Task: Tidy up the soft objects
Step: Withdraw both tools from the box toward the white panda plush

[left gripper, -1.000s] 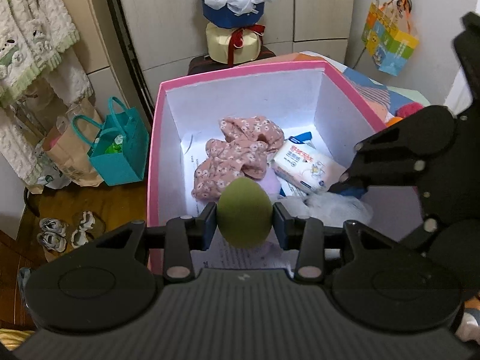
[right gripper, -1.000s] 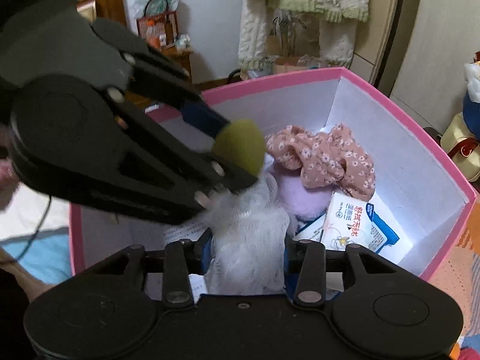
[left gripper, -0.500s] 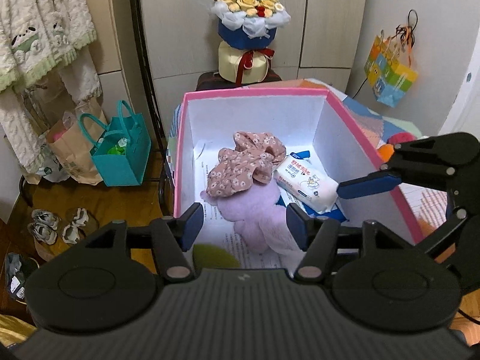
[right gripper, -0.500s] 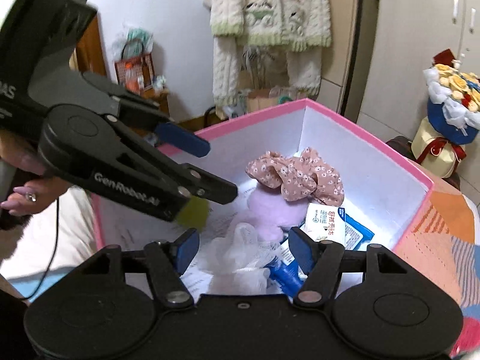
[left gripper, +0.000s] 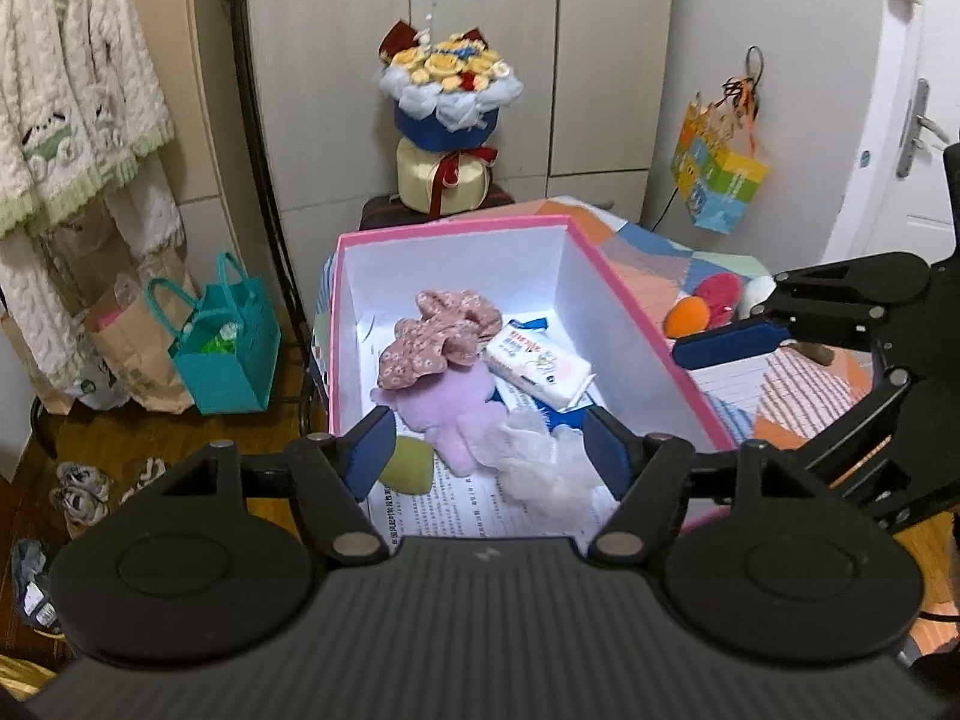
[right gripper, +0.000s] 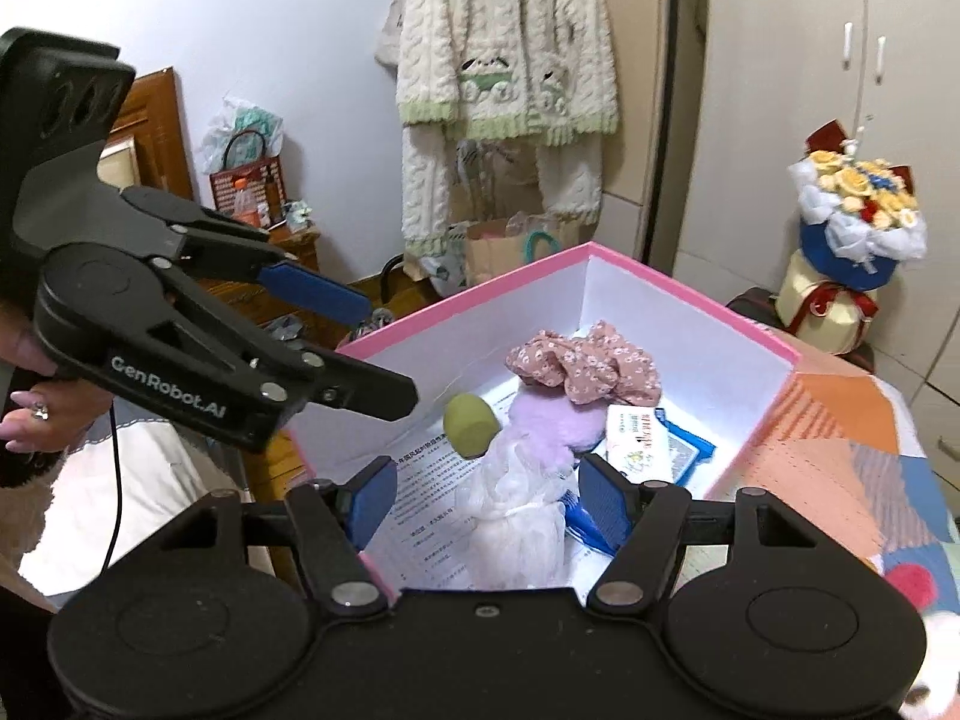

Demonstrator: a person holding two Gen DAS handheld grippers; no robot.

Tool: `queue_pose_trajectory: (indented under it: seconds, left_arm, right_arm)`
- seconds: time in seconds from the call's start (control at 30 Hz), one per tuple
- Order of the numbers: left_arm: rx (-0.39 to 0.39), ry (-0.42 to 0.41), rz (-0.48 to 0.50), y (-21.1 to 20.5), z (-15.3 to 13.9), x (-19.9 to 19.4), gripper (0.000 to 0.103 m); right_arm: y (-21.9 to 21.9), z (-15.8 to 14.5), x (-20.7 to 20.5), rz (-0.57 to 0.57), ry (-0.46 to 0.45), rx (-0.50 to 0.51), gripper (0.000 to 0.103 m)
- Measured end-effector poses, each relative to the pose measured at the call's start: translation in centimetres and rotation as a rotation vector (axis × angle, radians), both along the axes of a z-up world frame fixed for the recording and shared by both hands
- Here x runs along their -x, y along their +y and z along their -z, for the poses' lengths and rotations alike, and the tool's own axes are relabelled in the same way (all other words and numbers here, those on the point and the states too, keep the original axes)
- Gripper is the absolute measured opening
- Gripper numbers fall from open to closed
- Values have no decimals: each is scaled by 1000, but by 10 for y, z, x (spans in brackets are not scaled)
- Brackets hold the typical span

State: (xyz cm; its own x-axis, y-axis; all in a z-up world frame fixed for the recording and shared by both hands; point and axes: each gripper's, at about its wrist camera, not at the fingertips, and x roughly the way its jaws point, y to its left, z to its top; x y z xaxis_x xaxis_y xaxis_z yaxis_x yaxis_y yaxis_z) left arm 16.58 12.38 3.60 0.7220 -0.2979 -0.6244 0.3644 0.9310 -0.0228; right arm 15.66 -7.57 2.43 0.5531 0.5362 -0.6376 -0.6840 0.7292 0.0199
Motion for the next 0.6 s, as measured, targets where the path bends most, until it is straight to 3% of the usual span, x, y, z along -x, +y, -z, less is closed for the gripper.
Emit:
queue_pose_trajectory:
  seconds: [0.33,0.6]
  left_arm:
    - [16,-43,74,-13,-17,44,80]
    - [12,-31,162,-38,-18,70,86]
  right_arm:
    - [-29,-19,44,35,-45,-2,79]
    - [-55,-14,69,89,-23,-19,83]
